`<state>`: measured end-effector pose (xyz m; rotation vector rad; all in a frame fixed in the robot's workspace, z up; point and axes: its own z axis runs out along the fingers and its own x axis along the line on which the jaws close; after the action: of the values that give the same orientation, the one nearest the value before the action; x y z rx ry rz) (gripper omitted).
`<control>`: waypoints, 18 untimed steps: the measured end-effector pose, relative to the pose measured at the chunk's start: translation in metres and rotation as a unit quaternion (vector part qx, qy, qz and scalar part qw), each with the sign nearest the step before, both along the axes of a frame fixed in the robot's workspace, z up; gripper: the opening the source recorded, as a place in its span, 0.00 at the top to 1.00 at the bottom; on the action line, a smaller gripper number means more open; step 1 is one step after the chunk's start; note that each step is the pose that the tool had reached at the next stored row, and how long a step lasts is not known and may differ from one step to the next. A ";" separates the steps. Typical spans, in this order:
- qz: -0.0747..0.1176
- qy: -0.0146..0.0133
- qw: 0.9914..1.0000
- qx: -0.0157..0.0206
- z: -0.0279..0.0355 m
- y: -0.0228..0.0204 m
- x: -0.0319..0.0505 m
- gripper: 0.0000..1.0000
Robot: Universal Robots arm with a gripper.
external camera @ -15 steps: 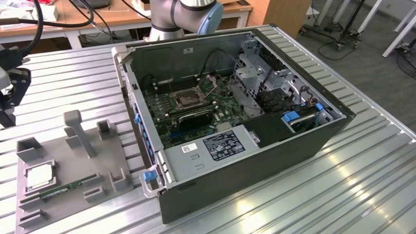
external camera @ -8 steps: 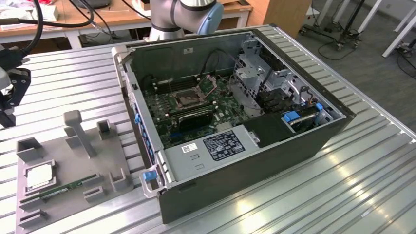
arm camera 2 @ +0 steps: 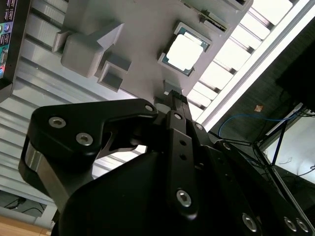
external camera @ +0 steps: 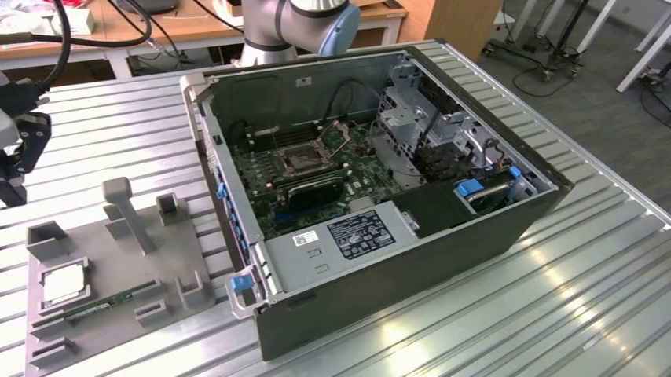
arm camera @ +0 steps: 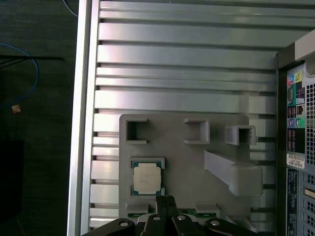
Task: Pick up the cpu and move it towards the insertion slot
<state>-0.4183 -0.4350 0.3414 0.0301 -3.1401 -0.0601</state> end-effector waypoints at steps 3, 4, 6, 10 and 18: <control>0.000 0.000 1.000 0.000 -0.0036 0.0000 0.0000 0.89; 0.000 0.000 1.000 0.000 -0.0049 0.0000 0.0000 0.89; 0.000 0.000 1.000 0.000 -0.0070 0.0000 0.0000 0.89; 0.000 0.000 1.000 0.000 -0.0113 0.0000 0.0000 0.89; 0.000 0.000 1.000 0.000 -0.0193 0.0000 0.0000 0.89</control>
<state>-0.4183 -0.4350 0.3221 0.0300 -3.1400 -0.0600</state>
